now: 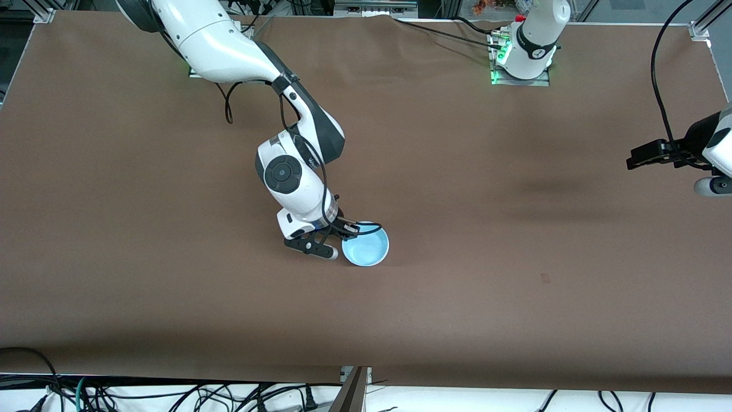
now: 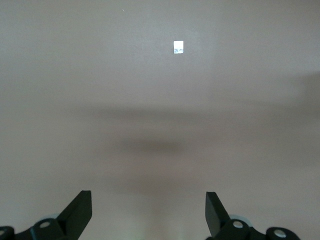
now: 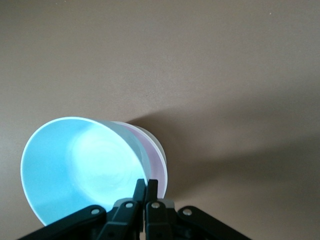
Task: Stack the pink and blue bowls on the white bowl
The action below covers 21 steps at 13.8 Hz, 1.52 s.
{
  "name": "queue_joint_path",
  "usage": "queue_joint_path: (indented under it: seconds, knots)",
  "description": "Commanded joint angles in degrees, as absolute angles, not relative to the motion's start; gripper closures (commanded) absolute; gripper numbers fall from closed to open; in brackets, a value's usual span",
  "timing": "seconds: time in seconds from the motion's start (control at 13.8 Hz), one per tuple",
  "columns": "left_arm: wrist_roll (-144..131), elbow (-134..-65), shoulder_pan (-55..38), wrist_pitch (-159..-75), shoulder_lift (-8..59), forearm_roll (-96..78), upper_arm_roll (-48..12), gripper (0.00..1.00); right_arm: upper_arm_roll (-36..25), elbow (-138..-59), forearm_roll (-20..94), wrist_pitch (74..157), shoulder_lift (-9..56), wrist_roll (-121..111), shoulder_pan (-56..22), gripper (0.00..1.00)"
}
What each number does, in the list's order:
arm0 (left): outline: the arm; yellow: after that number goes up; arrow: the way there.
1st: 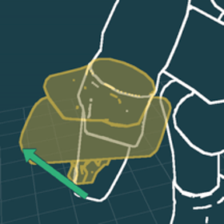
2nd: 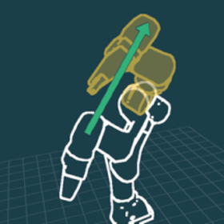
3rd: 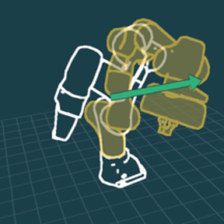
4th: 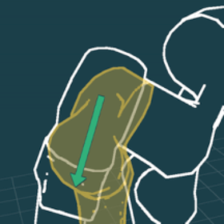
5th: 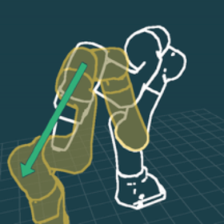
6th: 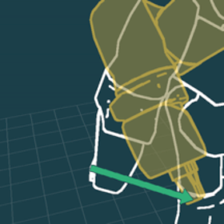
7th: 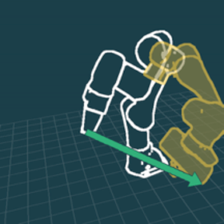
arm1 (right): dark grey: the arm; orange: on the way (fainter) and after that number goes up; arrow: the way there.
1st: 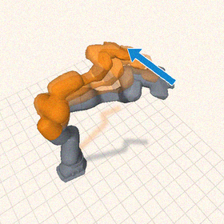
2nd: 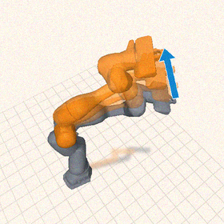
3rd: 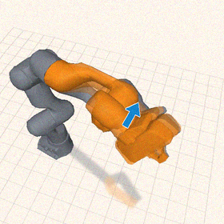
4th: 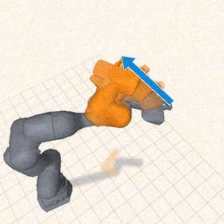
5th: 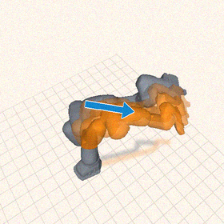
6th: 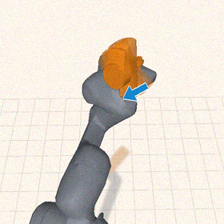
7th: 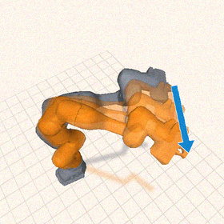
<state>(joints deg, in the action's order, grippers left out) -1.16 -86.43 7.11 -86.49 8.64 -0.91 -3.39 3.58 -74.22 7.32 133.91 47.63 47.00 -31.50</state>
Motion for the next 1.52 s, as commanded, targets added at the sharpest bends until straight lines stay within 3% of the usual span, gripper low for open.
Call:
queue_joint_path:
  seconds: [0.0, 1.3, 1.45]
  knots:
    - [-1.67, -85.34, 7.38, -86.40, 8.96, -0.44, -3.87, 0.00, 3.78, -72.51, 8.00, 134.30, 48.87, 47.20, -31.64, 1.00]
    - [-1.67, -85.34, 7.38, -86.31, 8.96, -0.44, -3.87, 0.00, 3.69, -72.51, 7.29, 135.79, 51.24, 47.02, -31.55, 1.00]
    - [-1.67, -85.34, 7.38, -86.40, 8.96, -0.44, -3.87, 0.00, 3.69, -72.42, 7.29, 135.79, 51.15, 47.02, -31.55, 0.85]
